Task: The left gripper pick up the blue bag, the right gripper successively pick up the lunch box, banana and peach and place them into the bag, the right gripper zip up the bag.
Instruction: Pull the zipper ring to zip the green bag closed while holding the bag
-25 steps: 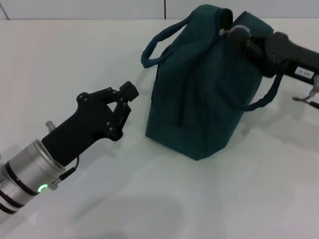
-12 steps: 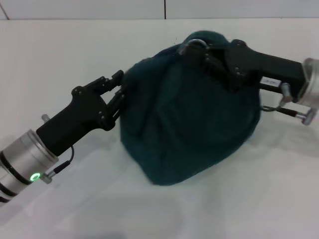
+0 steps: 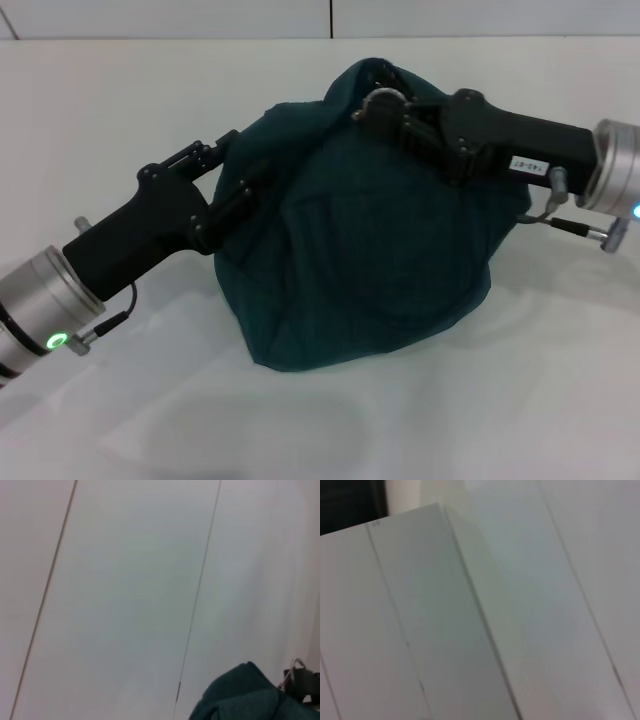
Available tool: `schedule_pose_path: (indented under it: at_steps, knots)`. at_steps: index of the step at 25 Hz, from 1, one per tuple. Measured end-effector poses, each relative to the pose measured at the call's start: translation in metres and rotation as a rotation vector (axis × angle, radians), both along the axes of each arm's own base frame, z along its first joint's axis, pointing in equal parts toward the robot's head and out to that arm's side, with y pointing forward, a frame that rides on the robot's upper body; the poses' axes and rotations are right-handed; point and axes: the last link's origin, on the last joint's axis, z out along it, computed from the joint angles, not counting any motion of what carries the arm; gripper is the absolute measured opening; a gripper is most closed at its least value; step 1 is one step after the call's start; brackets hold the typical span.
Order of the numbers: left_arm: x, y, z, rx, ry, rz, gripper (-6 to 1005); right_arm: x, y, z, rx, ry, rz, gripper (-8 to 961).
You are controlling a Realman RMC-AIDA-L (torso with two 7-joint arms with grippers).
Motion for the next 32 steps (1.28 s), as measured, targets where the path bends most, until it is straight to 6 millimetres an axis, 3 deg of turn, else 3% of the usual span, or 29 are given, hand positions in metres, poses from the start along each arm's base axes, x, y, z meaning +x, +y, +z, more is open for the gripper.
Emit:
schedule_pose_path:
  at_steps: [2,7,18,32]
  knots:
    - [0.002,0.001,-0.001,-0.004,0.005,-0.009,534,0.005,-0.001,0.002,0.007,0.0,-0.016,8]
    - [0.007,0.006,-0.003,-0.015,0.03,-0.042,451,0.014,-0.004,0.004,0.019,-0.002,-0.036,8]
    - [0.012,0.013,-0.006,-0.022,0.043,-0.046,54,0.018,-0.005,0.007,0.026,0.002,-0.041,13]
    - [0.012,0.014,-0.006,-0.01,0.041,-0.042,55,0.019,-0.004,0.006,0.028,-0.01,-0.047,119]
